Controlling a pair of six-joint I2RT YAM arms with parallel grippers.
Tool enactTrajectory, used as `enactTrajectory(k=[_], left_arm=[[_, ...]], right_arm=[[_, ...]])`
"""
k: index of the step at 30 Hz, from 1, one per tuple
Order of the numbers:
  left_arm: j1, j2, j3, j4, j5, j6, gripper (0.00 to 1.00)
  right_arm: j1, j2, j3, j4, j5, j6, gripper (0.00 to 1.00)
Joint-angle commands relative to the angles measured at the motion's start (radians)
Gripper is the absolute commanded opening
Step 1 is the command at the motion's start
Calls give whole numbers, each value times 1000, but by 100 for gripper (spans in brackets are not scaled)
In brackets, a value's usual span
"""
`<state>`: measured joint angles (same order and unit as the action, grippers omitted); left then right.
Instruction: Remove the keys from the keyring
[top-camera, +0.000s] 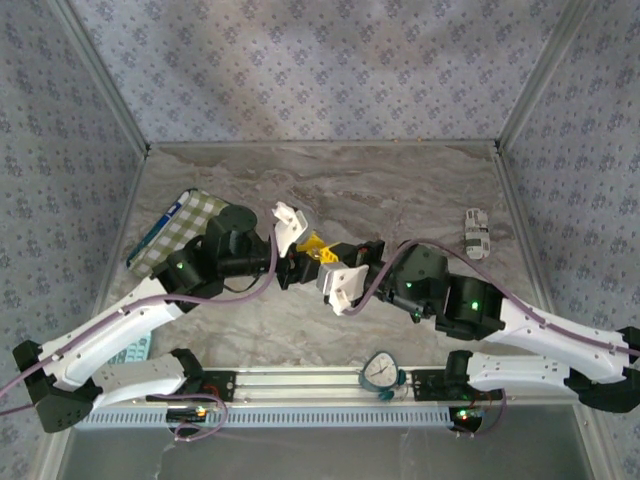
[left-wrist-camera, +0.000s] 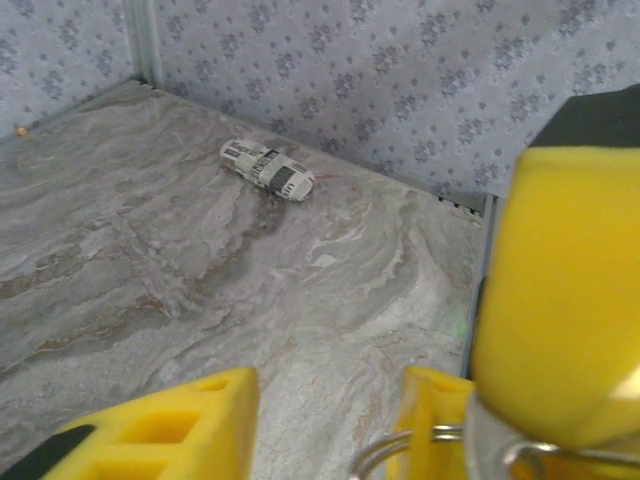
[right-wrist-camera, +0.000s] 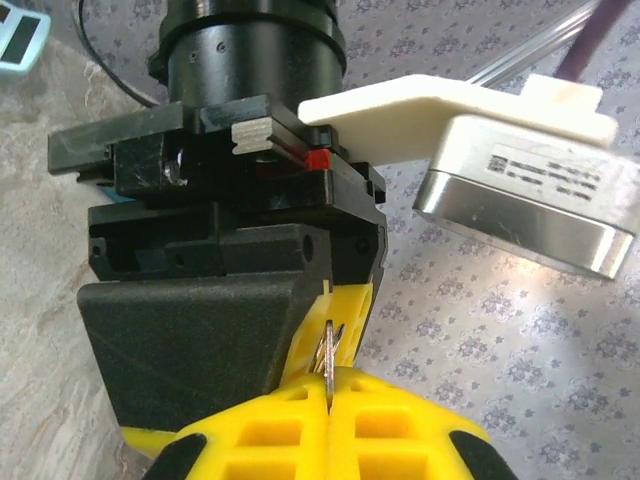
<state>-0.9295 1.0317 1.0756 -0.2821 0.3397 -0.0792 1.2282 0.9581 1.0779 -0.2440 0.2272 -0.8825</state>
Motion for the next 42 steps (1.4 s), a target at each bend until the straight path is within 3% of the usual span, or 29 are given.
enactTrajectory(k=[1,5,13,20,35,42], left_arm=[[-92,5,15,371,171,-23,48],[-92,-20,-22,377,155,-28,60],[-98,-86,-98,374,118,-26,72],[-100,-156,-154,349,49,-15,75],[-81,-364,-247,222,-284,-17,79],[40,-326,-181,176,-208,-50,77]], right_arm=[[2,93,-44,73,-196,73,0],[-26,85,-33,81,-180,107,0],[-83,75,-16,94,-170,156,0],[-132,56,-1,85,-156,209,0],[-289,-110,-111,164,-226,405,0],[-389,-177,-135,149,-406,513,0]])
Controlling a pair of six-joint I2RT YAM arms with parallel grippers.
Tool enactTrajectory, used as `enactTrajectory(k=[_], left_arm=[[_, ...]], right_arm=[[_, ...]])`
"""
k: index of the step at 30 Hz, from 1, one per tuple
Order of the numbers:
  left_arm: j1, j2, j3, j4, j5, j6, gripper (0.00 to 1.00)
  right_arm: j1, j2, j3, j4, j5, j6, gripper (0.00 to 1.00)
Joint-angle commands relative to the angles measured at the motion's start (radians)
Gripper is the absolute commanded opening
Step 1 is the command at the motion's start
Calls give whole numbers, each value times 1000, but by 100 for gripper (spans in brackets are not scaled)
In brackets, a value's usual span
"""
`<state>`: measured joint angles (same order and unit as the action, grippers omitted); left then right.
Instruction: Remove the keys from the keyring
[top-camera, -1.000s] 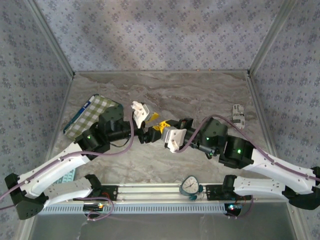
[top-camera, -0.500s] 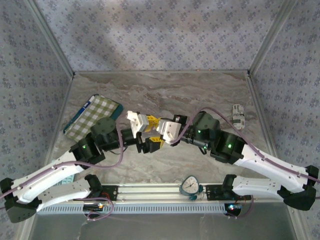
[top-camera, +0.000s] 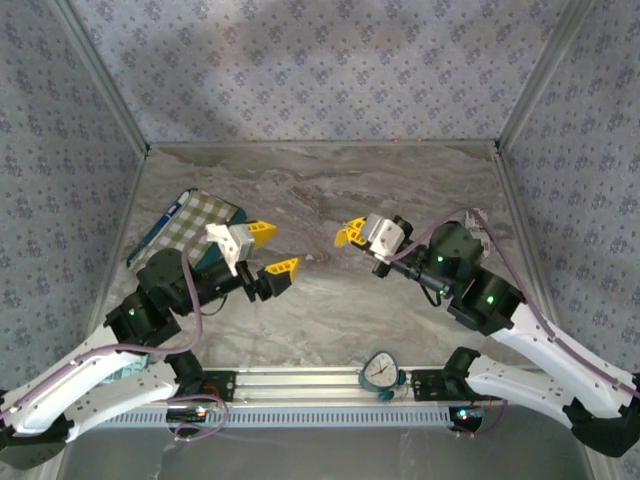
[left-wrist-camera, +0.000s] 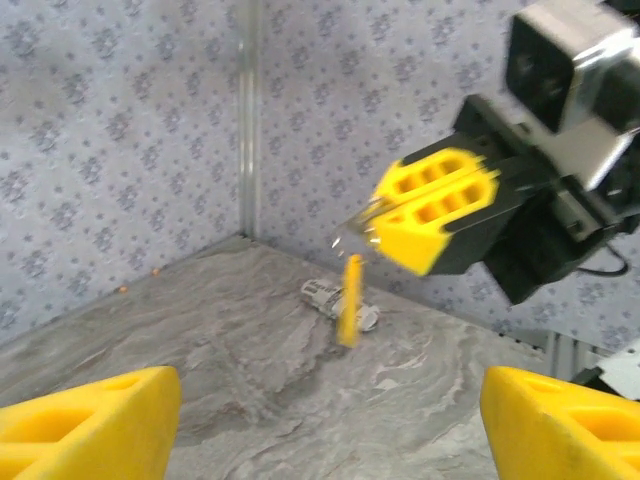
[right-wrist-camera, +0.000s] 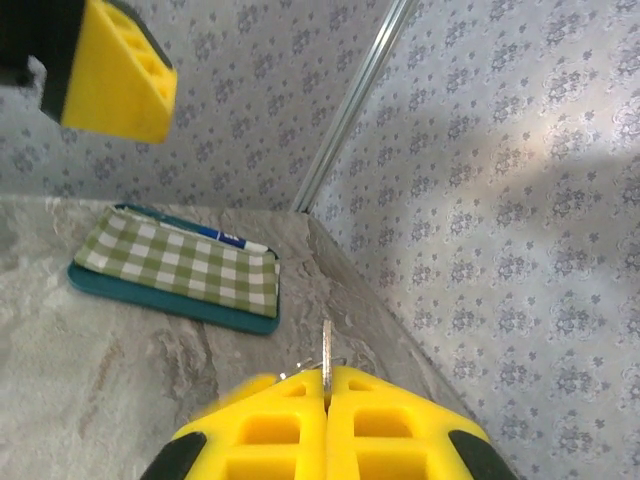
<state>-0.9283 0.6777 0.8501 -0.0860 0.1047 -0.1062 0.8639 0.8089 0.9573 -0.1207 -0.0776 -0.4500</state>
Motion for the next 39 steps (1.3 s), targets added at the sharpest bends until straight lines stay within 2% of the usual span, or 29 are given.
enactTrajectory(k=[1,5,7,13,15,17,19,22,26,30,39], left_arm=[[64,47,57,-15,65,-34,76],[150,130,96,55,230,-98,74],[170,162,110,94,302,-116,78],[181,242,148,177,497,-158,84],[181,256,153,197,527,-174,83],[179,260,149,216,528,-182,75],[168,257,146,214,520,-164,74],[109,258,153,176,479,-89,77],[10,264,136,185,339,28,83],[-32,273,93,278,236,79,85],[-117,395,142,315,133,211,86]], right_arm=[[-35,-36,-17,27,-127,91,0],[-93,-59,-21,16,-284,142,0],[-117,-65,-17,7,-367,170,0],[-184,-72,11,-11,-586,229,0],[-193,-68,22,-13,-588,241,0],[-194,-64,36,-25,-552,244,0],[-194,-64,43,-33,-530,249,0],[-192,-53,59,-48,-478,269,0],[-181,-42,80,-78,-422,271,0],[-169,-29,100,-112,-418,263,0],[-144,-8,130,-145,-396,255,0]])
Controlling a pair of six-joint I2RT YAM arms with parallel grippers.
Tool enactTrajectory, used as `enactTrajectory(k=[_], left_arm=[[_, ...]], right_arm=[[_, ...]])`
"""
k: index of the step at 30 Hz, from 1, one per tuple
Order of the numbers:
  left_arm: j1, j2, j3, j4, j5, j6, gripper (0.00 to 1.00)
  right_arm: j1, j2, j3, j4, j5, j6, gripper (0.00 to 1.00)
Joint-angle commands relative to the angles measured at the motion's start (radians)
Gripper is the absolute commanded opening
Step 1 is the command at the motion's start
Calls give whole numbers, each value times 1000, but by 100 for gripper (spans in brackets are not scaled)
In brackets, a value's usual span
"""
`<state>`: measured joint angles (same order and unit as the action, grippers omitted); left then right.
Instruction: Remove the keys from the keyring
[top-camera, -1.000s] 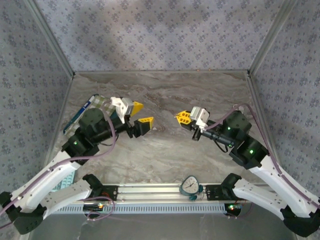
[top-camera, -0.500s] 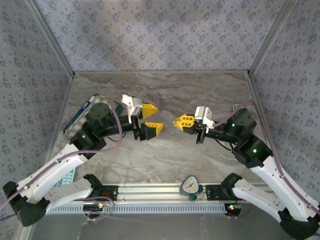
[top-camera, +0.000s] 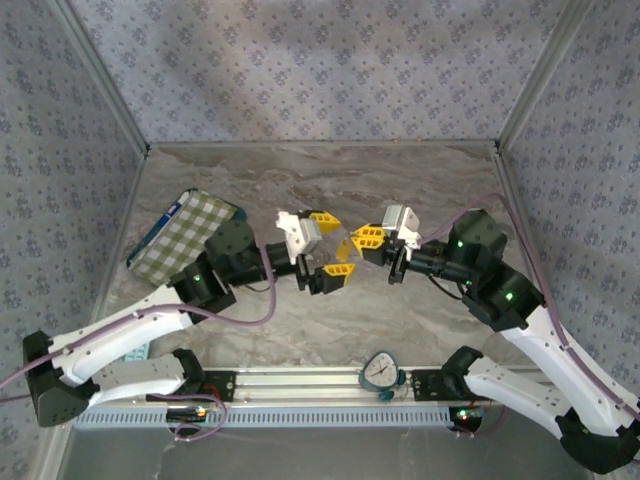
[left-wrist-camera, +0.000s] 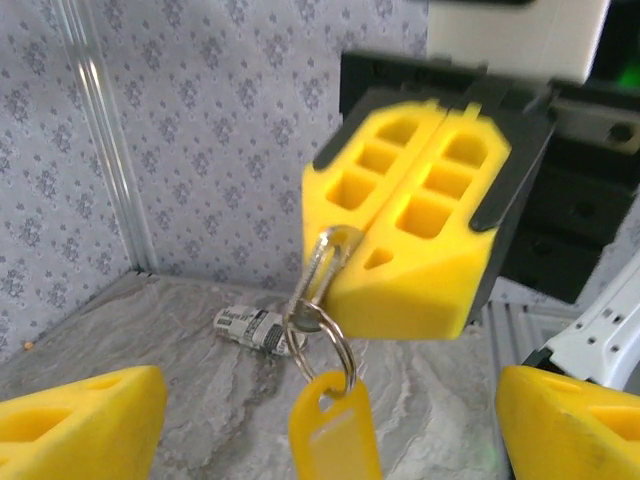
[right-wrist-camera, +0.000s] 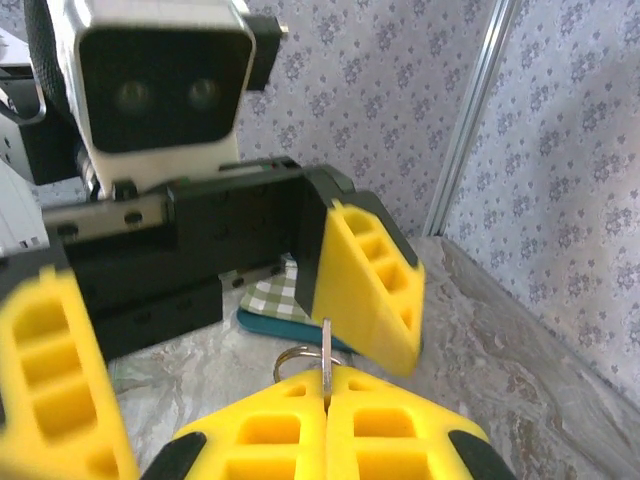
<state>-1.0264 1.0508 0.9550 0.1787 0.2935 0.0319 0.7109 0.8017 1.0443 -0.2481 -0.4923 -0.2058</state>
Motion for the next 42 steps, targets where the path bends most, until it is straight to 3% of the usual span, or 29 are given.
enactTrajectory(k=[1,14,17,25,29,31,33,37,42], left_arm=[[-24,34,40,57,-63,80,86],[-27,50,61,91,-70,69,75],[-27,44,63,76,-57,70,60],[-27,33,62,67,-59,60,48],[-27,34,65,69,-62,63,19],[-27,31,66,71,-74,63,12],[-27,28,61,76,-82,65,12],[-27,17,51,93,-94,68,0],[-26,4,48,66,-131,64,0]], right_arm=[[12,1,45,-17,17,11,0],[28,4,51,-43,16,7,0],[30,4,50,-42,19,9,0],[30,3,53,-47,19,10,0],[32,1,51,-47,18,9,0],[31,-1,50,-46,21,11,0],[33,-4,47,-41,22,13,0],[32,-7,49,-45,28,13,0],[29,-29,39,-38,78,-7,0]])
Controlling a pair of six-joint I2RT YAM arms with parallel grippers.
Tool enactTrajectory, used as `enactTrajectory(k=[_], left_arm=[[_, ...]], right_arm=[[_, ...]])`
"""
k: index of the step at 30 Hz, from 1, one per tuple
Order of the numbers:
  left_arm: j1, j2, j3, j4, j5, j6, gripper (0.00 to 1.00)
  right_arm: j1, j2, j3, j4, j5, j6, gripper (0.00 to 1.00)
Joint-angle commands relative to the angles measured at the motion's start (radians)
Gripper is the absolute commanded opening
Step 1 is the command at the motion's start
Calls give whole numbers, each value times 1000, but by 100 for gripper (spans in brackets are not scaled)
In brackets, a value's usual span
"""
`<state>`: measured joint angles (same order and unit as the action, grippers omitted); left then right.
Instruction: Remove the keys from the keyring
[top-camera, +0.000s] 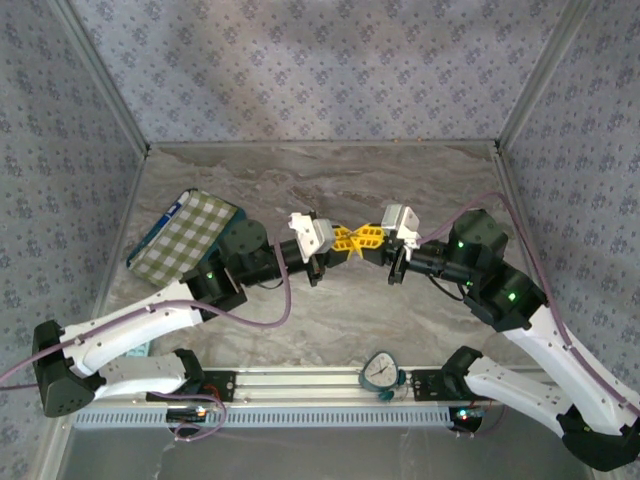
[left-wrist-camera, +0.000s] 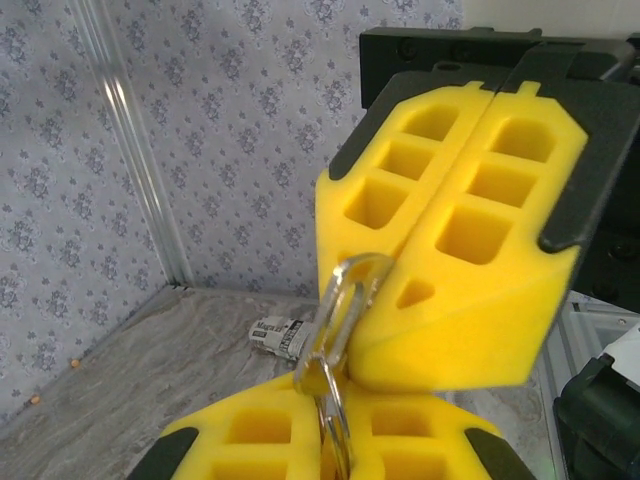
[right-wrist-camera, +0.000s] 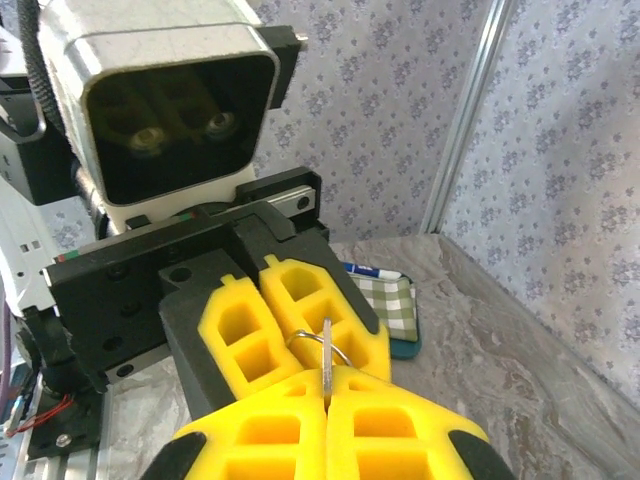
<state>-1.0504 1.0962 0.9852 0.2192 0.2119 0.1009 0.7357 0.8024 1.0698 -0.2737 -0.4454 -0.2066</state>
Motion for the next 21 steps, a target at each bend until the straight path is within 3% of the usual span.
enactTrajectory(k=[1,8,21], left_arm=[[1,-45,19,14,-60,-7,0],[26,-62,51,-79,-69,-19,0],[43,-65,93,-169,-71,-9,0]], right_arm=[[4,-39,9,-10,36,-20,0],[16,-75,3,-59,9,-113,0],[143,-68,22,-209,132,-322,0]])
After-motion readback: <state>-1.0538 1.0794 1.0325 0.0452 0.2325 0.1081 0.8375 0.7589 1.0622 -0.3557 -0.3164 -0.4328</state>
